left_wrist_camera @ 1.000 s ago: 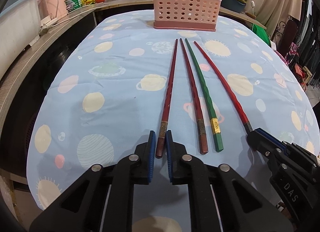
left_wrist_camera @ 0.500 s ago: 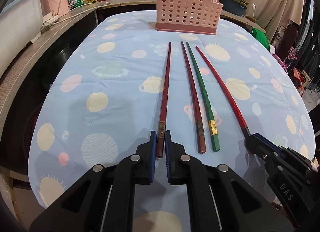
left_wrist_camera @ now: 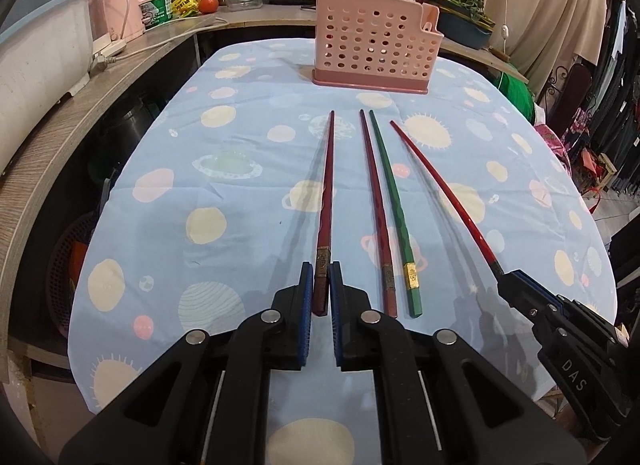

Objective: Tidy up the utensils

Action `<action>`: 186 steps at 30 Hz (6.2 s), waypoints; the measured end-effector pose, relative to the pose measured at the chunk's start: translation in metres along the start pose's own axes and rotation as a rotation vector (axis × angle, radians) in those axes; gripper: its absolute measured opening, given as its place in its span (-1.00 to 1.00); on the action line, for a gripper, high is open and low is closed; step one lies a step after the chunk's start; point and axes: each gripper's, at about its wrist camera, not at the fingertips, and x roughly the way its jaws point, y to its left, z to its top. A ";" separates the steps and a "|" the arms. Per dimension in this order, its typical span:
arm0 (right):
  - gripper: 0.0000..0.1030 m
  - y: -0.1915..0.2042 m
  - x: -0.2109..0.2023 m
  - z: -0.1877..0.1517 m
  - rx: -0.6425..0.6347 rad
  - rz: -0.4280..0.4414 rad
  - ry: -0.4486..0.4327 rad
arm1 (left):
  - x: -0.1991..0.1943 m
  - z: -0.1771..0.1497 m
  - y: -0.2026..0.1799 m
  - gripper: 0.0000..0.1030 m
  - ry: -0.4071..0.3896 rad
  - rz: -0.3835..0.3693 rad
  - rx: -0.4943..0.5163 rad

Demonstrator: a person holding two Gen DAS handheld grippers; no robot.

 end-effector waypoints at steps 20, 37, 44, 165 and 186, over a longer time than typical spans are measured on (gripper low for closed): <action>-0.86 -0.005 -0.067 0.051 0.031 0.032 -0.203 | -0.051 0.041 0.011 -0.84 -0.130 -0.023 -0.041; -0.86 -0.003 -0.057 0.039 0.035 0.032 -0.159 | 0.032 -0.011 0.051 -0.26 0.027 0.001 -0.070; -0.86 -0.001 -0.053 0.037 0.029 0.029 -0.147 | 0.032 -0.012 0.045 -0.65 0.018 0.001 -0.035; -0.86 0.065 0.021 0.212 -0.199 0.116 -0.156 | -0.044 0.204 0.100 -0.86 -0.176 0.058 -0.229; -0.86 0.042 -0.081 0.260 -0.111 0.117 -0.396 | -0.072 0.235 0.048 -0.86 -0.227 -0.059 -0.137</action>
